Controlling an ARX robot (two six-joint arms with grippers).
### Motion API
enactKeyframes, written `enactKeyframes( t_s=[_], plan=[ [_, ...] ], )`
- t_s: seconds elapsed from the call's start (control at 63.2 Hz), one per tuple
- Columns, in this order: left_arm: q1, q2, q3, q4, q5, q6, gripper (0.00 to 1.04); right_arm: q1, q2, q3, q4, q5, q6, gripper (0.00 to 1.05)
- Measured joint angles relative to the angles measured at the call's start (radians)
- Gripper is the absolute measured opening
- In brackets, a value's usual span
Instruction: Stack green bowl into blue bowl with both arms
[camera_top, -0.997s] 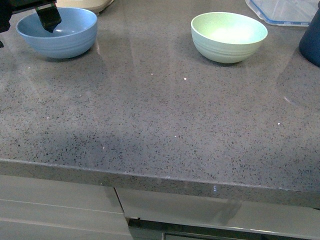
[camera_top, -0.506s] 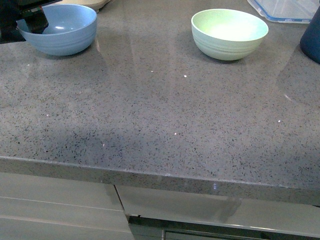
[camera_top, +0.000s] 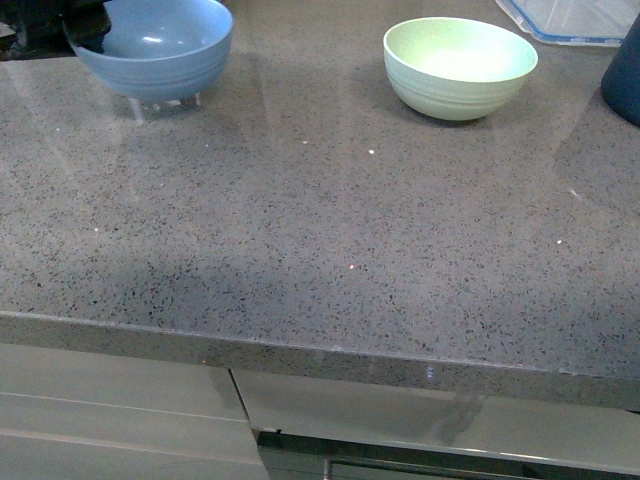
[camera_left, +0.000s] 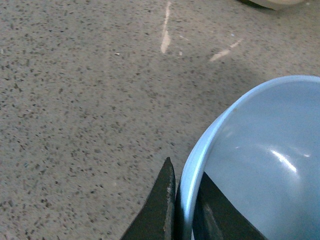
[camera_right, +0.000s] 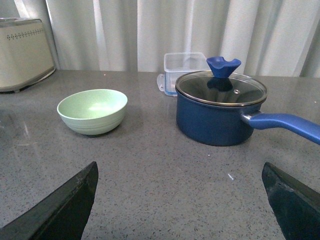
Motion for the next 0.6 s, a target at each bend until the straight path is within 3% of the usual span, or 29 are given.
enactKeyframes(
  t_s=[0.269, 0.601],
  plan=[
    [-0.108, 0.009, 0.085, -0.034, -0.026, -0.012, 0.06, 0.0, 0.0, 0.0, 0.0, 0.0, 0.0, 0.95],
    [-0.173, 0.091, 0.193, -0.057, -0.043, -0.011, 0.06, 0.0, 0.0, 0.0, 0.0, 0.0, 0.0, 0.95]
  ],
)
